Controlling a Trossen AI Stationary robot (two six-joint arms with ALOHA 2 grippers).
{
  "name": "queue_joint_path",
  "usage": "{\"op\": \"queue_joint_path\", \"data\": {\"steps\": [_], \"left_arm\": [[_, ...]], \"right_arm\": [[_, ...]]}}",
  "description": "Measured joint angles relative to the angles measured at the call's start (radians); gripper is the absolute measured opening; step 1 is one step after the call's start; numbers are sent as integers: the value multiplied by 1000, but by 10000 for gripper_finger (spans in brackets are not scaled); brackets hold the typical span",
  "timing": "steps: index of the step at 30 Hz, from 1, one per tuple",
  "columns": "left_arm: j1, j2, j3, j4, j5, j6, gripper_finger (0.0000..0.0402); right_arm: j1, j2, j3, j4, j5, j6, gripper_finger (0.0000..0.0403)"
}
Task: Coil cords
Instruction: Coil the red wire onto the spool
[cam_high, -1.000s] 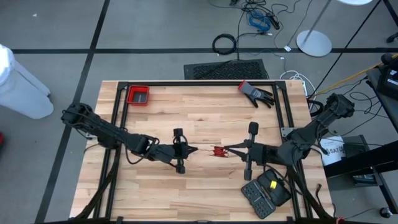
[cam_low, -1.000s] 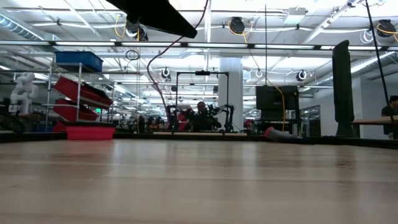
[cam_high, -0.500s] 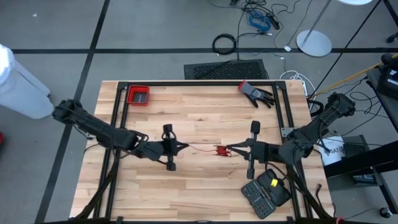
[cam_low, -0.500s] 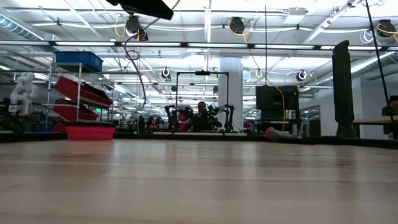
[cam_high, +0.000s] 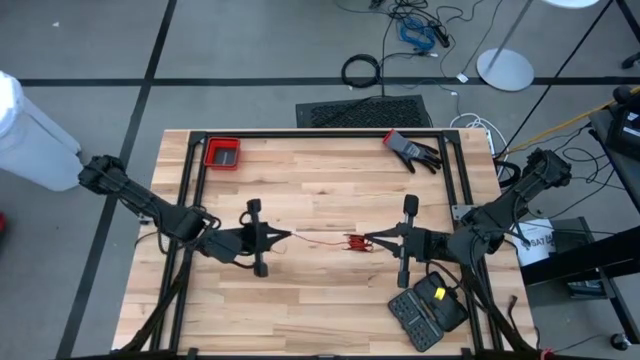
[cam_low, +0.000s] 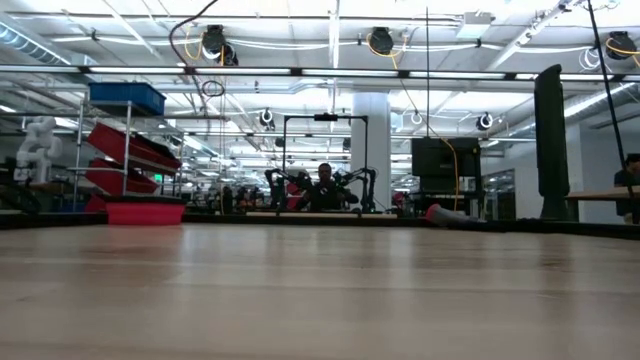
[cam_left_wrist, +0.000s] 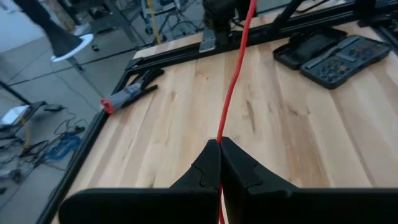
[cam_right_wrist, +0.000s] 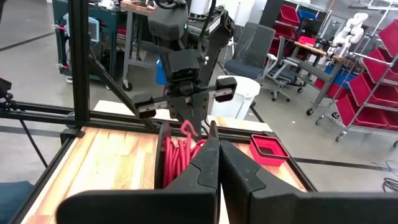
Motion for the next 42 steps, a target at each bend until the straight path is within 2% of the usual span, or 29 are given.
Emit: {"op": "queue_joint_path", "data": {"steps": [5, 27, 42], "left_arm": [[-23, -27, 0, -55, -62, -23, 1], [-176, -127, 0, -105, -310, -30, 1], [-266, -174, 0, -181, -428, -75, 1]], "right_arm": [[0, 0, 0, 0, -1, 0, 0], [0, -11, 0, -61, -5, 56, 0], [0, -11, 0, -63, -9, 57, 0]]}}
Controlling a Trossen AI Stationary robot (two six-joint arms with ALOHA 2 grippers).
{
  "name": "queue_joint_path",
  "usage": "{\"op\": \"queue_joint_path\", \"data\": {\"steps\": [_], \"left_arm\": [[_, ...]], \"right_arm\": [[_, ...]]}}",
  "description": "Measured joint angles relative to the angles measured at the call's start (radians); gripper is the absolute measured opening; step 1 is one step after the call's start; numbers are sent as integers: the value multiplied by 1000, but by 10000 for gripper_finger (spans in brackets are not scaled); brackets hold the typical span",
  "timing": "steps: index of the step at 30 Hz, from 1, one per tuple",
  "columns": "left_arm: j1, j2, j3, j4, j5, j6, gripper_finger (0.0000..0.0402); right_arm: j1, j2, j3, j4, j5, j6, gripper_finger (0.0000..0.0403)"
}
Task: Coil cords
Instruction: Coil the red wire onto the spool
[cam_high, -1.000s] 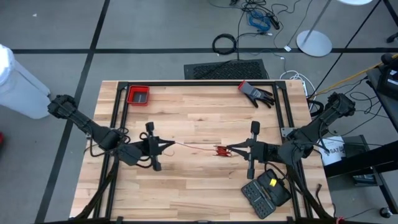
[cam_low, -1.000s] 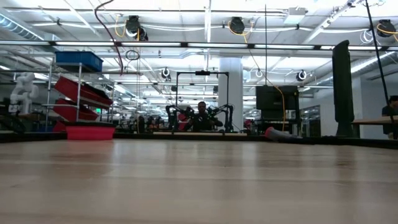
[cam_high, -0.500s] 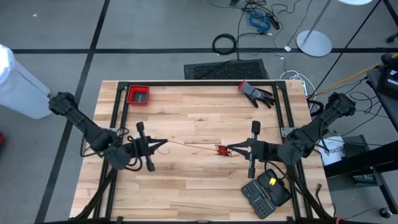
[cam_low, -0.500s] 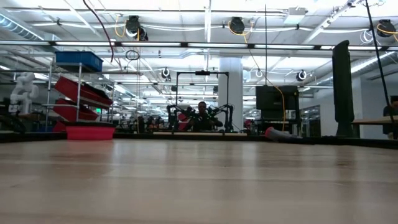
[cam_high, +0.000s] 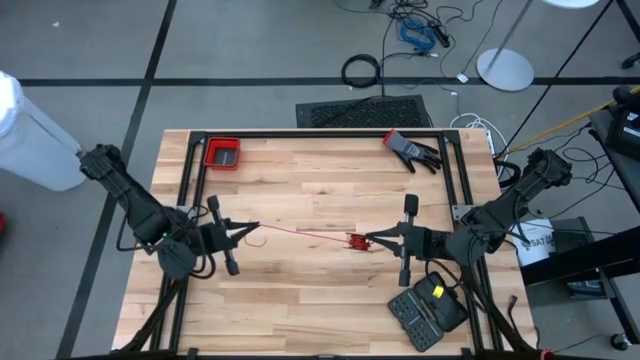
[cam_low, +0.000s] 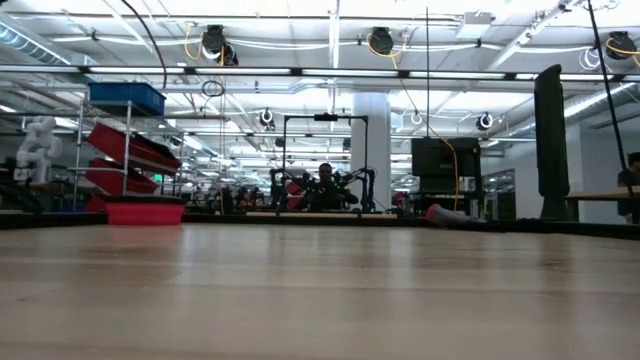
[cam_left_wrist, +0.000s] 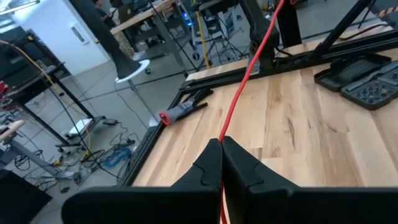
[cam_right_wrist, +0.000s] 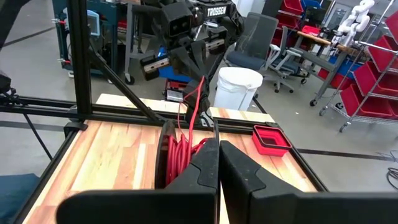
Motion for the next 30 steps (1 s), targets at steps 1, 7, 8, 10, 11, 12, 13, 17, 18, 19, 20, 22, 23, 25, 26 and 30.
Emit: {"op": "queue_joint_path", "data": {"steps": [1, 7, 8, 10, 11, 12, 13, 17, 18, 19, 20, 22, 23, 25, 26, 30], "left_arm": [[-3, -1, 0, 1, -4, 0, 1], [-22, -11, 0, 1, -15, 0, 1], [-26, -13, 0, 1, -15, 0, 1], [-32, -16, 0, 1, -16, 0, 1], [-34, -16, 0, 1, -20, 0, 1], [-36, -16, 0, 0, -27, 1, 1], [-41, -16, 0, -1, -36, 1, 1], [-54, -16, 0, -2, -59, 1, 1], [-56, -16, 0, -3, -60, 1, 1], [-59, -16, 0, -3, -61, 1, 1], [-61, -16, 0, -3, -61, 1, 1], [-65, -16, 0, -4, -62, 2, 1], [-66, -16, 0, -4, -62, 2, 1], [-66, -16, 0, -4, -62, 2, 1], [-66, -16, 0, -5, -62, 2, 1], [-66, -16, 0, -5, -52, 1, 1]], "right_arm": [[0, 0, 0, -1, 0, 0, 0], [0, 0, 0, -1, 0, 0, 0], [0, 0, 0, -1, 0, 0, 0], [0, 0, 0, -1, 0, 0, 0], [0, 0, 0, -1, 0, 0, 0], [0, 0, 0, -1, 0, 0, 0], [0, 0, 0, -1, 0, 0, 0], [0, 0, 0, -1, 0, 0, 0], [0, 0, 0, -1, 0, 0, 0], [0, 0, 0, -1, 0, 0, 0], [0, 0, 0, -1, 0, 0, 0], [0, 0, 0, -1, 0, 0, 0], [0, 0, 0, -1, 0, 0, 0], [0, 0, 0, -1, 0, 0, 0], [0, 0, 0, -1, 0, 0, 0], [0, 0, 0, -1, 0, 0, 0]]}}
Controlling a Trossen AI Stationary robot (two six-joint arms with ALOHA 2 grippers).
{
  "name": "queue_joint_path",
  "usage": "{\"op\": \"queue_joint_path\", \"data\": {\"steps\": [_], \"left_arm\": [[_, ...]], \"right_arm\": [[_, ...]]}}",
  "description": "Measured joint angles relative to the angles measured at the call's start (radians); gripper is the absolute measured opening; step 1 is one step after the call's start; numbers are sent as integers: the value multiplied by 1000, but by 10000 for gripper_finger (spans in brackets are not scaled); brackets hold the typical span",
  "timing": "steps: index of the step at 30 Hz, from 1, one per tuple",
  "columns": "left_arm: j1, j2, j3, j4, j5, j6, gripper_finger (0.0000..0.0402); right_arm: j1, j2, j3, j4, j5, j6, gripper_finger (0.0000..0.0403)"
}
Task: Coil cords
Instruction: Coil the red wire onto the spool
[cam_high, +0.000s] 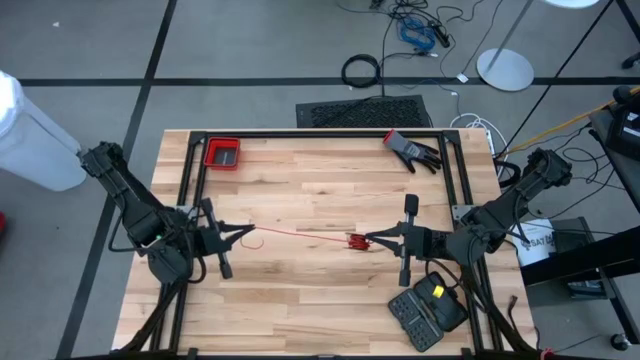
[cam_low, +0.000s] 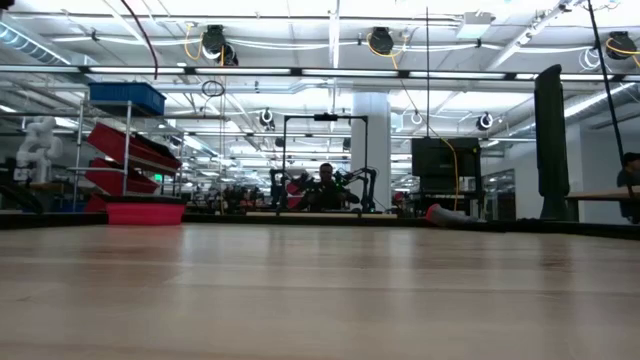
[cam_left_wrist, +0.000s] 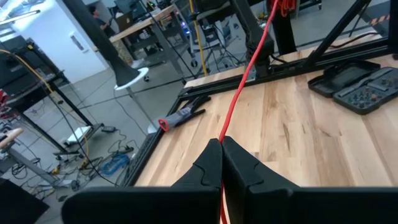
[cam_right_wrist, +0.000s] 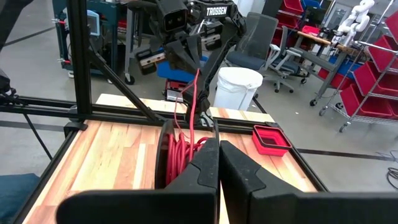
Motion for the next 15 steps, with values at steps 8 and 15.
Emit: {"op": "queue_joint_path", "data": {"steps": [8, 15], "left_arm": [[0, 0, 0, 0, 60, -28, 44], [-21, 0, 0, 0, 99, -52, 111]], "right_arm": [[0, 0, 0, 0, 0, 0, 0], [0, 0, 0, 0, 0, 0, 0]]}}
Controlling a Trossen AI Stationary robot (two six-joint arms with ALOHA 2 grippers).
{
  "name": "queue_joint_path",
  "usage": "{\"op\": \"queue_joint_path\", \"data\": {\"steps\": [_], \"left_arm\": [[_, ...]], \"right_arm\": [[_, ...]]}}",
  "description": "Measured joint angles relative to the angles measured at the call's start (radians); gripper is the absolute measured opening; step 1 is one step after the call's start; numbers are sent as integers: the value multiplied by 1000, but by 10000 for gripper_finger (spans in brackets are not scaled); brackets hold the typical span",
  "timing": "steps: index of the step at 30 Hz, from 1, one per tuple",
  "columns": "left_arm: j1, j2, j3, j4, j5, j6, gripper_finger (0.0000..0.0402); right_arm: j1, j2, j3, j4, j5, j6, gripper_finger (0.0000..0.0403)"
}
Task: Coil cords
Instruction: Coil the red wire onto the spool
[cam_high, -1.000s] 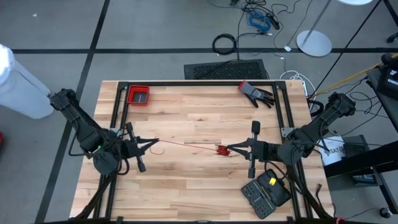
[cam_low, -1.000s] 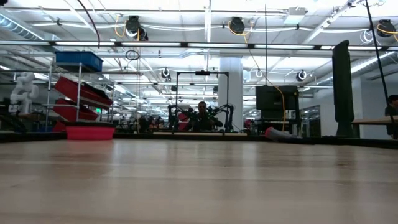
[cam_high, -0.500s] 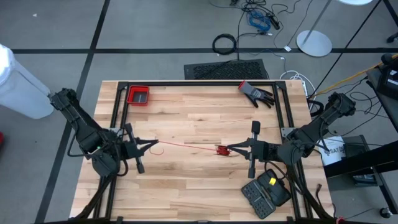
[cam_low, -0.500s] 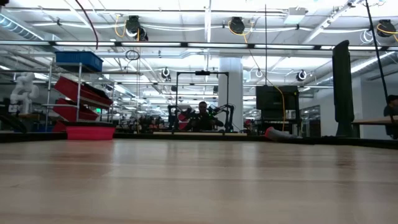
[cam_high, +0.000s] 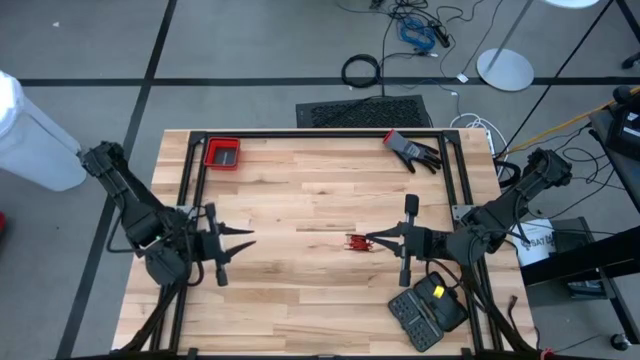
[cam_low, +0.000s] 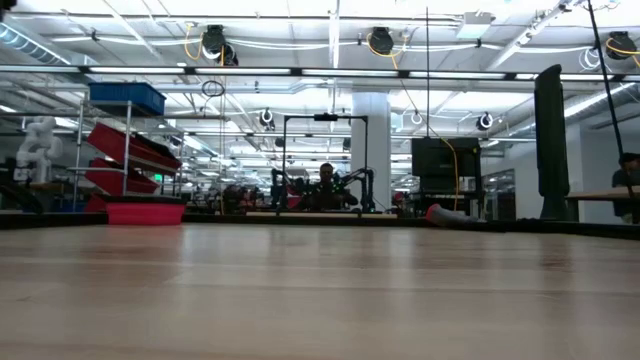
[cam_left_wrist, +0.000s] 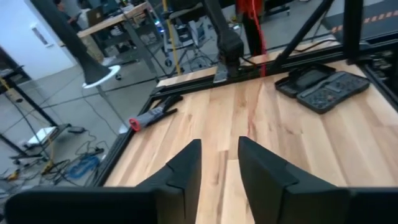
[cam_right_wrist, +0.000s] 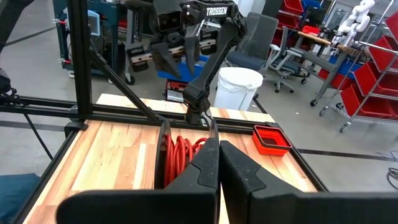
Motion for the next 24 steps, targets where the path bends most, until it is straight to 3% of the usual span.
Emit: {"op": "queue_joint_path", "data": {"steps": [7, 11, 19, 24], "left_arm": [[-15, 0, 0, 44, -19, 8, 120], [9, 17, 0, 177, -17, 93, 120], [69, 140, 0, 502, 187, 364, 120], [117, 230, 0, 705, 255, 506, 120]], "right_arm": [[0, 0, 0, 1, 0, 0, 0], [0, 0, 0, 7, 0, 0, 0], [0, 0, 0, 6, -21, -1, 0], [-2, 13, 0, 32, -77, -17, 0]]}}
